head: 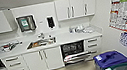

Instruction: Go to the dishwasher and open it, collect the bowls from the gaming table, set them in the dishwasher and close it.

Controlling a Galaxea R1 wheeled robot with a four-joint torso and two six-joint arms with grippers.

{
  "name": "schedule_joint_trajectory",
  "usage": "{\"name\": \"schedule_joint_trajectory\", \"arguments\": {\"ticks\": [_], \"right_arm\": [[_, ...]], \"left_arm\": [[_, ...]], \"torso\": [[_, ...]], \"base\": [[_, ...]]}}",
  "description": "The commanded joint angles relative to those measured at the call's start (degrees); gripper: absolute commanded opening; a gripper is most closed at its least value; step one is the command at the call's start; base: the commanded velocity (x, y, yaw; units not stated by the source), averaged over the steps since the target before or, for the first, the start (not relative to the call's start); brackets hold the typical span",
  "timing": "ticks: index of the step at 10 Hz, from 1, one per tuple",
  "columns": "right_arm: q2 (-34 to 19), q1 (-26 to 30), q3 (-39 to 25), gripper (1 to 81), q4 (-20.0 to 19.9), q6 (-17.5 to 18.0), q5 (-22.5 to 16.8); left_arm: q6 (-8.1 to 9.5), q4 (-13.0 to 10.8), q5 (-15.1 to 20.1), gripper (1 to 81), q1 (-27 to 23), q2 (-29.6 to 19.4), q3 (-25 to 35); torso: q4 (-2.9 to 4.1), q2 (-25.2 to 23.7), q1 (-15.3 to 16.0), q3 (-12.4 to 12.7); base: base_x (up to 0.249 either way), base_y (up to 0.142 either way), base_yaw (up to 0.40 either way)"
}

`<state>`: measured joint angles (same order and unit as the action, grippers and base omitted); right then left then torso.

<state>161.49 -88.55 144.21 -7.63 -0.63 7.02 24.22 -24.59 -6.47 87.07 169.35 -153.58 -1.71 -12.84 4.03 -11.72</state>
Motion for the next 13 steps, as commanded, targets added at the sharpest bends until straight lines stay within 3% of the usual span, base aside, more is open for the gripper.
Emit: {"name": "schedule_joint_trajectory", "arguments": {"ticks": [1,13], "right_arm": [[-0.4,2.1,0.4,1.0,0.3,-0.2,-3.4],[-0.2,2.4,1.0,1.0,0.5,-0.2,-3.4]], "left_arm": [[0.03,0.1,2.3,1.0,-2.1,-1.0,-0.3],[0.12,0.1,2.3,1.0,-2.1,-1.2,-0.3]], "torso": [[0.0,0.0,0.0,0.0],[0.0,0.0,0.0,0.0]], "base": [[0.118,0.0,0.0],[0.111,0.0,0.0]]}}
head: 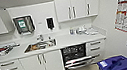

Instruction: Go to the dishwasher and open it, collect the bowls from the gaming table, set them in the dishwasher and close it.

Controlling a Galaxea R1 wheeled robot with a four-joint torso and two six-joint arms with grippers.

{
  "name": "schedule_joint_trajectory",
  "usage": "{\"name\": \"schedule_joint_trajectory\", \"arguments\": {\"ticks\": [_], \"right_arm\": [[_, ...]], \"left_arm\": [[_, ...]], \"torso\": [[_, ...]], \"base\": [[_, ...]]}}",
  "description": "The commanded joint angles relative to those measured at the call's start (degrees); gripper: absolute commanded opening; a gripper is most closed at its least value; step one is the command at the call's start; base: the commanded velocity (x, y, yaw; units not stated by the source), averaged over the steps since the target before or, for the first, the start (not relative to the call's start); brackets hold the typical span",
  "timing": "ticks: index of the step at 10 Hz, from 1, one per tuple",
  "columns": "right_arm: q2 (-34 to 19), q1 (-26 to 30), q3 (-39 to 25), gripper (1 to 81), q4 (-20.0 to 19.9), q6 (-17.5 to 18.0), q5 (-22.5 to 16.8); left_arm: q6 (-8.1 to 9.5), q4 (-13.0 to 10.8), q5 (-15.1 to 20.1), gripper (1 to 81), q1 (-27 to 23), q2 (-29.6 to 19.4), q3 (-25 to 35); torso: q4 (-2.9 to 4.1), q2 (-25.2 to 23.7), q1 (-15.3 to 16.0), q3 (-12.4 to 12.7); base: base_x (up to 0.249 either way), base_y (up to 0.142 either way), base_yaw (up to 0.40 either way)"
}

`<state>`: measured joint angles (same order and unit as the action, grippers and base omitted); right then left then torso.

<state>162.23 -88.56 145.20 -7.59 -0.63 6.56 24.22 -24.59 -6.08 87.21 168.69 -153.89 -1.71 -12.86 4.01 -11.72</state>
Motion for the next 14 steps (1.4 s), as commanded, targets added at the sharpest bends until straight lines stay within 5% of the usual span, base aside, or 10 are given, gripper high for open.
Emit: {"name": "schedule_joint_trajectory", "arguments": {"ticks": [1,14], "right_arm": [[-0.9,2.4,0.0,1.0,0.5,-0.2,-3.0],[-0.9,2.3,0.2,1.0,0.5,-0.2,-3.0]], "left_arm": [[0.12,0.1,2.0,1.0,-2.3,-0.5,0.0],[0.12,0.1,2.0,1.0,-2.3,-0.5,0.0]], "torso": [[0.0,0.0,0.0,0.0],[0.0,0.0,0.0,0.0]], "base": [[0.107,0.0,0.0],[0.108,0.005,0.0]]}}
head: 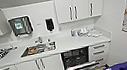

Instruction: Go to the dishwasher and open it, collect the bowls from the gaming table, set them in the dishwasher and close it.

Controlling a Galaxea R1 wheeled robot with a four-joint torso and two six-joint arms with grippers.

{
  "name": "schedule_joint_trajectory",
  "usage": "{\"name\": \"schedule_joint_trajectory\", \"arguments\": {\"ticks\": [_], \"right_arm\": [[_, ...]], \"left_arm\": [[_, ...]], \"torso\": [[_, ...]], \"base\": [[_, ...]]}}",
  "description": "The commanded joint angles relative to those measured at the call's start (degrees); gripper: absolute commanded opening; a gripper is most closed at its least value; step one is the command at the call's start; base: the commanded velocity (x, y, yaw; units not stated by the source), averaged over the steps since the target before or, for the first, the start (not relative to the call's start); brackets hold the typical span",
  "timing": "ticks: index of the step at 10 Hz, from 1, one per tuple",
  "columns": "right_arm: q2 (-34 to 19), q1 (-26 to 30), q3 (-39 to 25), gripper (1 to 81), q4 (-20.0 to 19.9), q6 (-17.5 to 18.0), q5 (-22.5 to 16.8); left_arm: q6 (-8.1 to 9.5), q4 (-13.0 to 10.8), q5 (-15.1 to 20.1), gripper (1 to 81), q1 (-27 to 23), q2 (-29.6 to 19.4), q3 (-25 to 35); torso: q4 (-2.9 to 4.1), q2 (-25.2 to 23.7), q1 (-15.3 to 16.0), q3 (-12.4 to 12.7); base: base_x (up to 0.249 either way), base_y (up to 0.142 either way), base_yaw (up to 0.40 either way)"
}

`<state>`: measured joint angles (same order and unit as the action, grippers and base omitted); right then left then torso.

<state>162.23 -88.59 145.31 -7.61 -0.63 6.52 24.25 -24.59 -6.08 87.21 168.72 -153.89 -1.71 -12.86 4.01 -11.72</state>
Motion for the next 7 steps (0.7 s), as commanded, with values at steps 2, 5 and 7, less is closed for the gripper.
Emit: {"name": "schedule_joint_trajectory", "arguments": {"ticks": [2,5,7], "right_arm": [[-0.9,2.3,0.1,1.0,0.5,-0.2,-2.9],[-0.9,2.4,0.1,1.0,0.5,-0.2,-2.9],[-0.9,2.4,0.1,1.0,0.5,-0.2,-2.9]], "left_arm": [[0.1,0.1,2.0,1.0,-2.3,-0.7,0.0],[0.1,0.1,2.0,1.0,-2.3,-0.7,0.0],[0.1,0.1,2.0,1.0,-2.3,-0.6,0.0]], "torso": [[0.0,0.0,0.0,0.0],[0.0,0.0,0.0,0.0],[0.0,0.0,0.0,0.0]], "base": [[0.111,0.073,0.0],[0.112,0.076,0.0],[0.114,0.076,0.0]]}}
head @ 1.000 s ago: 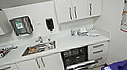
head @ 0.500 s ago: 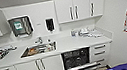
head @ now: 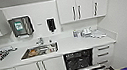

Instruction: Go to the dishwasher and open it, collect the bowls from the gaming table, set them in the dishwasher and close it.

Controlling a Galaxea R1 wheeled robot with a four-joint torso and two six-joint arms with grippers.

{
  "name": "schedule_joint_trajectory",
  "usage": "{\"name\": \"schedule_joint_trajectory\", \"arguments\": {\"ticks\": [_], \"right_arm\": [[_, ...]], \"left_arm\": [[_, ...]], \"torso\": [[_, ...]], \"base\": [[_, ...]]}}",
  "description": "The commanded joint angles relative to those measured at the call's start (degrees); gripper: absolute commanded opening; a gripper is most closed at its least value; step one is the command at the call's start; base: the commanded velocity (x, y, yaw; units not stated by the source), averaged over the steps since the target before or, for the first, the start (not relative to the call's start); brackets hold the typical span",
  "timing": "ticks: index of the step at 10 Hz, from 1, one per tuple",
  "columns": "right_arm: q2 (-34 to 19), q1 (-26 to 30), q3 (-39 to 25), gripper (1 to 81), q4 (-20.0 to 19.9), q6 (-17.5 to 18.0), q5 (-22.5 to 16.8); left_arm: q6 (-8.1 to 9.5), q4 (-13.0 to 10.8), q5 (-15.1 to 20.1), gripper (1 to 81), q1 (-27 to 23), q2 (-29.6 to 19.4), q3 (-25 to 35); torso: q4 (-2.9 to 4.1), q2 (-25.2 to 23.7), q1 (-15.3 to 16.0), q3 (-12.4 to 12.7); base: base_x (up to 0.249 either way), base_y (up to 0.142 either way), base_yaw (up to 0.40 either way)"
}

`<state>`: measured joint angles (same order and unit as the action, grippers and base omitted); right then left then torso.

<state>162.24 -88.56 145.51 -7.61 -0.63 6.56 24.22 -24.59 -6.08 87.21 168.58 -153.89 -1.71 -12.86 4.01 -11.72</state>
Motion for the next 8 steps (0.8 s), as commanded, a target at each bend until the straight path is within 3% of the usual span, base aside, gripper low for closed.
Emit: {"name": "schedule_joint_trajectory", "arguments": {"ticks": [1,8], "right_arm": [[-0.9,2.3,-0.1,1.0,0.5,-0.2,-3.0],[-1.0,2.2,-0.1,1.0,0.5,-0.2,-3.0]], "left_arm": [[0.12,0.1,2.0,1.0,-2.2,-0.4,0.0],[0.12,0.0,2.0,1.0,-2.3,-0.3,0.0]], "torso": [[0.0,0.0,0.0,0.0],[0.0,0.0,-0.2,0.0]], "base": [[0.118,0.075,0.0],[0.129,0.01,0.0]]}}
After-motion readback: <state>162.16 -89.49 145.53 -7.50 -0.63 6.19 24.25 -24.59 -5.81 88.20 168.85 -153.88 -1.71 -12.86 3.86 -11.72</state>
